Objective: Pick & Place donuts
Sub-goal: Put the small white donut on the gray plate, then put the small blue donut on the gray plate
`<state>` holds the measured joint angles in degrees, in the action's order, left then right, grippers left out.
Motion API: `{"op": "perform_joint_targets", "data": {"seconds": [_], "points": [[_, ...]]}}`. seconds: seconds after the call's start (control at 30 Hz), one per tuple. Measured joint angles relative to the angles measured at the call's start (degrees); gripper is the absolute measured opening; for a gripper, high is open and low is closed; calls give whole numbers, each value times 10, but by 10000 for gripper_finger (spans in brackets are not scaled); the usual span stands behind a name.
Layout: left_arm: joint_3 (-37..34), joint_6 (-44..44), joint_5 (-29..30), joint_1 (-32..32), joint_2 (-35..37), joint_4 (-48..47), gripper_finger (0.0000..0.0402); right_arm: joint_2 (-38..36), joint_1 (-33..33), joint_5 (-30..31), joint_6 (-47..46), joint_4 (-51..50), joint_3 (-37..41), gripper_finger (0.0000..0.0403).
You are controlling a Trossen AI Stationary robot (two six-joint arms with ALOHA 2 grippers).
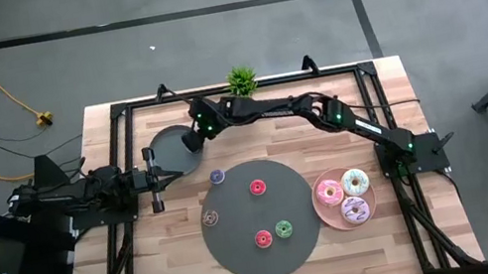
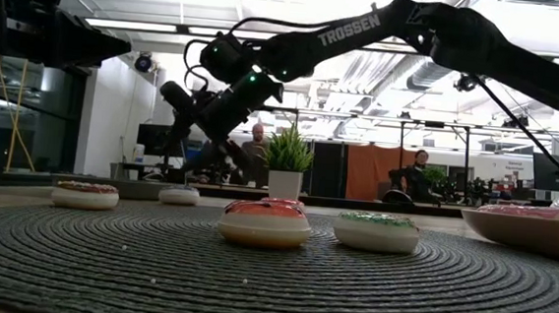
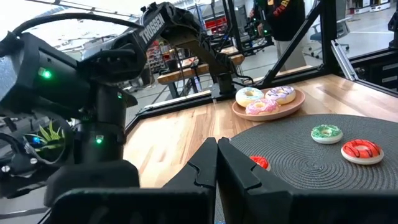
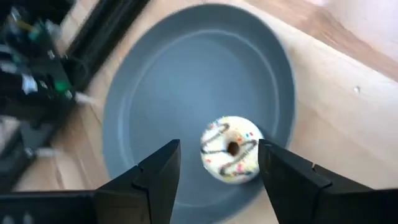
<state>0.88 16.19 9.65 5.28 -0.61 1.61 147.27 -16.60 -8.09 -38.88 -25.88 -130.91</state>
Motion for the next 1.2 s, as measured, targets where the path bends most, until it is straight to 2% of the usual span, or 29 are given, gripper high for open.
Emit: {"op": "perform_joint_targets", "data": {"seconds": [0.3,0.6,0.77,1.0,1.2], "points": [[0,0,0,0,0,0,0,-15,2,-45,162,-54,0,205],[0,0,-1,0,0,0,0,-53,9,-45,272,-138,0,205],[0,0,-1,0,0,0,0,-72,16,-48,316,-203,0,205],[0,0,-1,0,0,0,0,-81,29,-92,378,-276,0,205],[0,0,-1,0,0,0,0,-81,32,-122,371,-303,22,204]]}}
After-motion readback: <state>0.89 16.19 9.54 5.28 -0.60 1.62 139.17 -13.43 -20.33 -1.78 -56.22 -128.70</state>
